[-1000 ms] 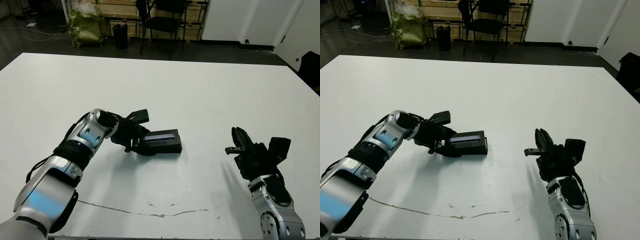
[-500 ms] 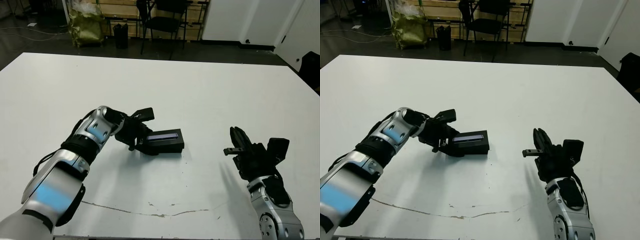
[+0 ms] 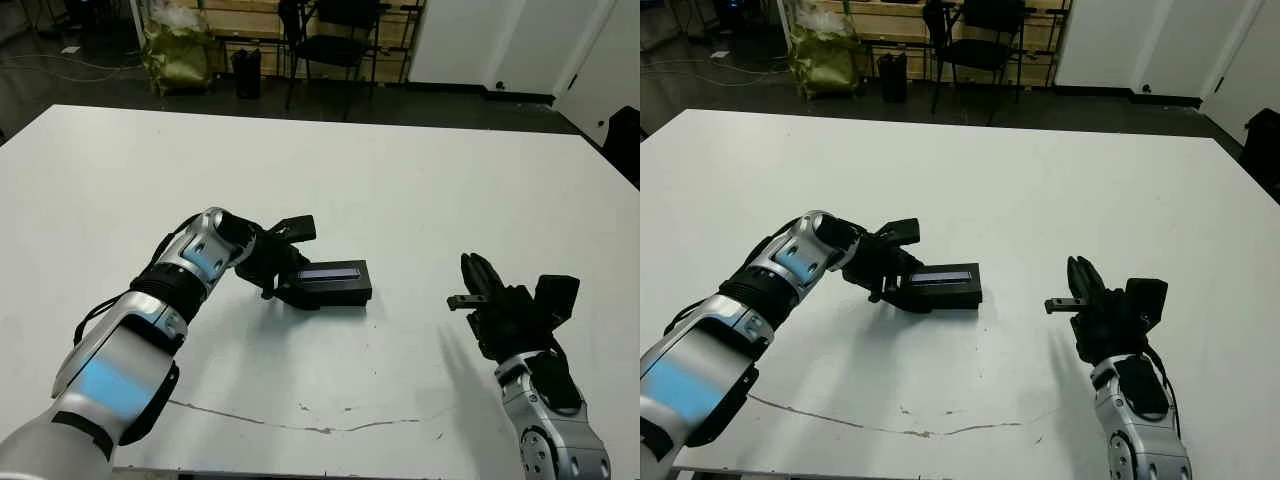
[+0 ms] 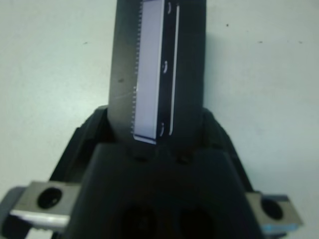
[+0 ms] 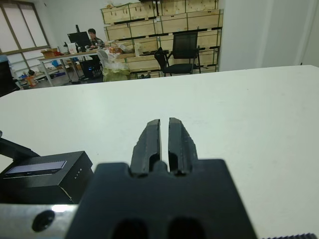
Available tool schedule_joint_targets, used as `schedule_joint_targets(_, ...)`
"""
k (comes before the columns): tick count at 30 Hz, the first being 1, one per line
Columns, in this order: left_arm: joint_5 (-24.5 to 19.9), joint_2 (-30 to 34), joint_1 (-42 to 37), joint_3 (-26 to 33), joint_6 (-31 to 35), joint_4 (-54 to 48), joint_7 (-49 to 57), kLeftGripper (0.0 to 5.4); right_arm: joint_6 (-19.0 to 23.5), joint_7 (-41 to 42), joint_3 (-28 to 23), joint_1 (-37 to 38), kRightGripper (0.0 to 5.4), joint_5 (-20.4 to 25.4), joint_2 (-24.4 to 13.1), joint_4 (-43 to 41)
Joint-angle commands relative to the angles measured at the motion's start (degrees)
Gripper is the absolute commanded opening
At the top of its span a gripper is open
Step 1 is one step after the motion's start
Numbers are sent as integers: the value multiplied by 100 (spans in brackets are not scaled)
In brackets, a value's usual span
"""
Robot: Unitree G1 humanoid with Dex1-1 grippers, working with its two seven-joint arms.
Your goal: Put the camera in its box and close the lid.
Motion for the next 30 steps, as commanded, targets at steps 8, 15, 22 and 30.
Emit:
schedule_joint_targets(8,399,-202,61,-231,-68,153,247,382,-134,98,-19,62,0,-32,-17,154)
schedule_joint_targets(15,404,-203,31,-177,-367,315,317,538,-305,221,-52,24,0,67,-10,329)
schedule_joint_targets(22,307,-191,44,-57,-415,359,304,538,-120,125,-36,21,0,48,-33,203)
schedule_joint_targets(30,-133,-21,-92,449,-370,503,-331,538,94,0,-53,-4,0,120,-4,99)
